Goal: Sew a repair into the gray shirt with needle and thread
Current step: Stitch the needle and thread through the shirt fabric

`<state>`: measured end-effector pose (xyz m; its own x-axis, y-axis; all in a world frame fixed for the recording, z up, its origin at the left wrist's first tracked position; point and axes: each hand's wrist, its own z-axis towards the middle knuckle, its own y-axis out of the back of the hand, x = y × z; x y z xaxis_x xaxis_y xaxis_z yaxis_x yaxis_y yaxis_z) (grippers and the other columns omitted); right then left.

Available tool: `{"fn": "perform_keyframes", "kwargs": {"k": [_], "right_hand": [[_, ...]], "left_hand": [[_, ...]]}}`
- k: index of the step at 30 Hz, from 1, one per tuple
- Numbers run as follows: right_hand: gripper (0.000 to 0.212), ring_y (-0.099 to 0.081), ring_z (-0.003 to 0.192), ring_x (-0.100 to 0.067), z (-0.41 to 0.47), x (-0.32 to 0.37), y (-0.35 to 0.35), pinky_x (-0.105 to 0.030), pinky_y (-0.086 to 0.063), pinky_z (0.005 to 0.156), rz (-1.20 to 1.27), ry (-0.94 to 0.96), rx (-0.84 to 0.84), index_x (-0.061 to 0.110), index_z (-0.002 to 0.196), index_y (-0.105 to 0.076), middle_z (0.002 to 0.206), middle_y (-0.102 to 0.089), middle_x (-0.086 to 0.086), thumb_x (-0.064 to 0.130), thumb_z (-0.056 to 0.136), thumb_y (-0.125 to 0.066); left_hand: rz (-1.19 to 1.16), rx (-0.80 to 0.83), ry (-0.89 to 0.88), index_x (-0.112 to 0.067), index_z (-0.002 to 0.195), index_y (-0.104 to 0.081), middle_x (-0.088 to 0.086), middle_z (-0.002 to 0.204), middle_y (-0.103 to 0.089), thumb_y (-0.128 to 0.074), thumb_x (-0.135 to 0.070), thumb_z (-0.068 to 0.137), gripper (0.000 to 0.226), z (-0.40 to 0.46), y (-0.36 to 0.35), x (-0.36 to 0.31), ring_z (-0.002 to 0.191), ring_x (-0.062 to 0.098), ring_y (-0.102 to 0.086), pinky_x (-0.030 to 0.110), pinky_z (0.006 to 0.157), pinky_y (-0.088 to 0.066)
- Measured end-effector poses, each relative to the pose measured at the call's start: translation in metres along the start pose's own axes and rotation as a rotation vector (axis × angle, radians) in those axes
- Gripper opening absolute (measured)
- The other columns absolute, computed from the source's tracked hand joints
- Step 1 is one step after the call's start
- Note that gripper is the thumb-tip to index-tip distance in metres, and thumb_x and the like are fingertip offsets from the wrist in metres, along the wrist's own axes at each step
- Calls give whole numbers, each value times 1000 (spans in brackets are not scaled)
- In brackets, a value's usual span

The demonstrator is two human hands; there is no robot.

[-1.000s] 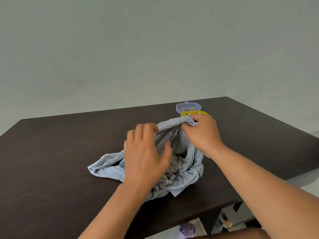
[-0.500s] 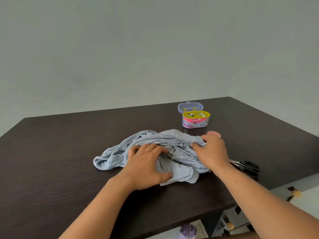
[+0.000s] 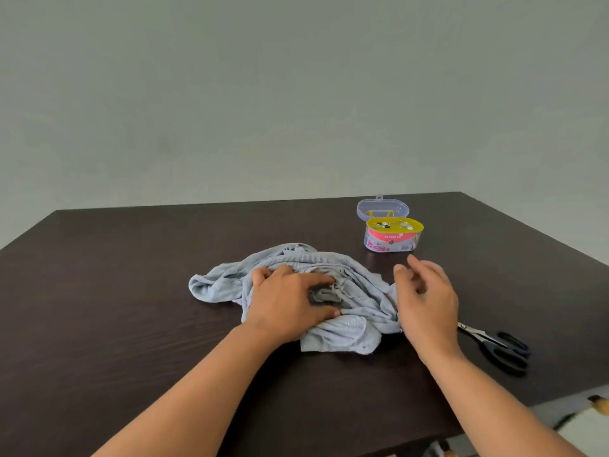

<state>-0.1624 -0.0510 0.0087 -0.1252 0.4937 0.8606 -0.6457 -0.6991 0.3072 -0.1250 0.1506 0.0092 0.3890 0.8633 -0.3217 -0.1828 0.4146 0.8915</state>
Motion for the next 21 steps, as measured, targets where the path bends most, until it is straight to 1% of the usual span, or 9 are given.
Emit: {"fn": "perform_keyframes", "kwargs": {"k": [2, 4, 6, 9, 11, 14, 17, 19, 21], "right_hand": [[32, -57, 88, -18, 6, 5, -1, -31, -45, 86, 41, 30, -43, 13, 127, -66, 83, -56, 9, 15, 98, -53], [33, -57, 82, -12, 17, 12, -2, -31, -45, 79, 119, 44, -72, 18, 122, -69, 88, -58, 8, 9, 99, -47], [39, -59, 84, -9, 29, 21, -1, -28, -47, 79, 199, 51, -67, 23, 119, -70, 98, -63, 4, 3, 97, -44], [47, -63, 89, -4, 42, 31, 5, -19, -50, 82, 175, 58, 47, 23, 123, -69, 104, -68, 7, -6, 94, -45], [52, -64, 83, 5, 45, 31, 13, -19, -51, 83, 88, 52, 159, 29, 117, -70, 99, -70, 10, -10, 91, -47], [37, -63, 71, 9, 45, 22, 25, -22, -51, 77, -47, 32, 254, 31, 110, -73, 91, -71, 16, 1, 93, -59], [23, -69, 88, -2, 44, 11, 36, -32, -55, 92, -60, -13, 269, 27, 110, -74, 95, -74, 12, 14, 92, -68], [23, -70, 86, -9, 43, 8, 39, -37, -56, 93, -46, -16, 330, 35, 103, -74, 88, -76, 11, 16, 94, -66], [25, -69, 85, -5, 39, 5, 37, -32, -57, 89, -63, 31, 409, 42, 97, -73, 87, -75, 13, 18, 95, -64]], "left_hand": [[0, 6, 9, -56, 131, -56, -22, 98, -65, -61, -78, 76, 60, 3, -2, 1, 106, 4, -46, 37, 101, -19], [5, 20, 3, -57, 131, -56, -24, 85, -58, -63, -77, 76, 60, 4, -2, 3, 99, 4, -42, 38, 103, -21], [-10, 43, -4, -57, 131, -56, -25, 74, -46, -65, -75, 75, 59, 5, -1, 5, 95, 4, -39, 39, 104, -22], [-34, 60, -15, -57, 129, -57, -21, 75, -50, -67, -74, 75, 58, 8, 0, 10, 97, 3, -41, 36, 103, -18], [-45, 52, -21, -58, 128, -57, -19, 76, -52, -67, -74, 75, 56, 8, 0, 11, 97, 2, -42, 33, 100, -15], [-41, 43, -30, -59, 127, -57, -19, 75, -51, -66, -75, 75, 55, 6, 1, 11, 94, 2, -41, 34, 101, -15], [-38, 46, -37, -59, 128, -56, -20, 75, -50, -64, -75, 76, 55, 4, 2, 10, 93, 2, -40, 32, 98, -15], [-39, 50, -38, -59, 129, -55, -20, 76, -50, -63, -76, 77, 56, 3, 3, 9, 94, 2, -40, 31, 96, -14], [-38, 53, -36, -58, 129, -55, -20, 77, -50, -63, -75, 77, 56, 3, 3, 9, 95, 2, -41, 31, 97, -15]]}}
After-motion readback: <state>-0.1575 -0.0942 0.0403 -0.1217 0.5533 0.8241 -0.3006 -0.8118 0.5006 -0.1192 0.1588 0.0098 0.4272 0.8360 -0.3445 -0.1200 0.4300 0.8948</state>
